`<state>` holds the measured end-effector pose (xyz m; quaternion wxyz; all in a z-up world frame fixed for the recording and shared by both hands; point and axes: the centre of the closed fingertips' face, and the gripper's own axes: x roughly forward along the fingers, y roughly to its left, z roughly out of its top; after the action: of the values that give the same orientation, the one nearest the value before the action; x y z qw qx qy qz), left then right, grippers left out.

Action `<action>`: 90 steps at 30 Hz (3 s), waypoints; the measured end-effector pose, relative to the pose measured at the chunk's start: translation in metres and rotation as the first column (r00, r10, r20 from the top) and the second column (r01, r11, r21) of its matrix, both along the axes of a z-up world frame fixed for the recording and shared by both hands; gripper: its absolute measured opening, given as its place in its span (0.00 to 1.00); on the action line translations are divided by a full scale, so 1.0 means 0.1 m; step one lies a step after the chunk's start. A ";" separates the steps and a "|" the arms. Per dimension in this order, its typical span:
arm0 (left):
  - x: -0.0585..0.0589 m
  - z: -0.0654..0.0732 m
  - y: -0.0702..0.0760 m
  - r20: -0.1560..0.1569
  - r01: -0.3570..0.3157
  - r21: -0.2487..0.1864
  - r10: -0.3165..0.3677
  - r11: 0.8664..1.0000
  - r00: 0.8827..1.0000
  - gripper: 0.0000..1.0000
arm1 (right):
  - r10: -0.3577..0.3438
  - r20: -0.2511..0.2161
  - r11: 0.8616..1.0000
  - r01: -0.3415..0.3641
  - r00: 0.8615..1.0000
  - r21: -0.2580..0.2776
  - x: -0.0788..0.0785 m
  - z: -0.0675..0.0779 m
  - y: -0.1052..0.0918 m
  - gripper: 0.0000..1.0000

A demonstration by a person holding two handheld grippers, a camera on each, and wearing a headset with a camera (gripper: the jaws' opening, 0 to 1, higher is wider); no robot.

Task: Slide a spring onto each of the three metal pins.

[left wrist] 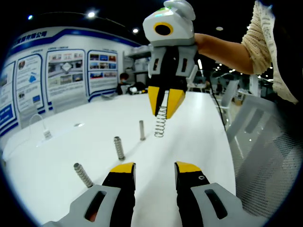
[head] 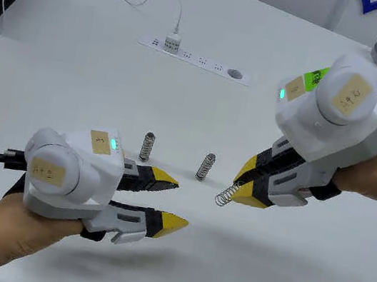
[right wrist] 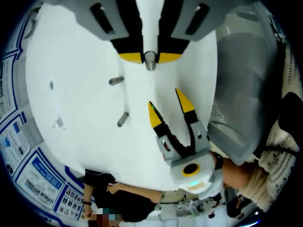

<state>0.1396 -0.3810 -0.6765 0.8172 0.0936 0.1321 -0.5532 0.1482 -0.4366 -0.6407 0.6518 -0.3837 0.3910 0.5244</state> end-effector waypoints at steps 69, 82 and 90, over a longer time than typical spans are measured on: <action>-0.01 -0.07 0.26 -0.039 -0.085 -0.010 0.084 0.996 0.996 0.40 | -0.204 -0.060 0.957 0.187 0.977 -0.222 0.74 -0.70 -0.69 0.12; 0.02 -0.06 0.29 -0.037 -0.091 -0.012 0.091 0.996 0.995 0.41 | -0.213 -0.056 0.958 0.198 0.975 -0.206 0.70 -0.73 -0.67 0.17; 0.08 -0.06 0.37 -0.041 -0.112 -0.009 0.112 0.994 0.993 0.43 | -0.244 -0.016 0.961 0.240 0.970 -0.140 0.67 -0.63 -0.76 0.26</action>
<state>0.1479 -0.3444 -0.6823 0.8447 0.0700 0.1505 -0.5089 0.2153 -0.5125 -0.7039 0.6765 -0.3684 0.4809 0.4188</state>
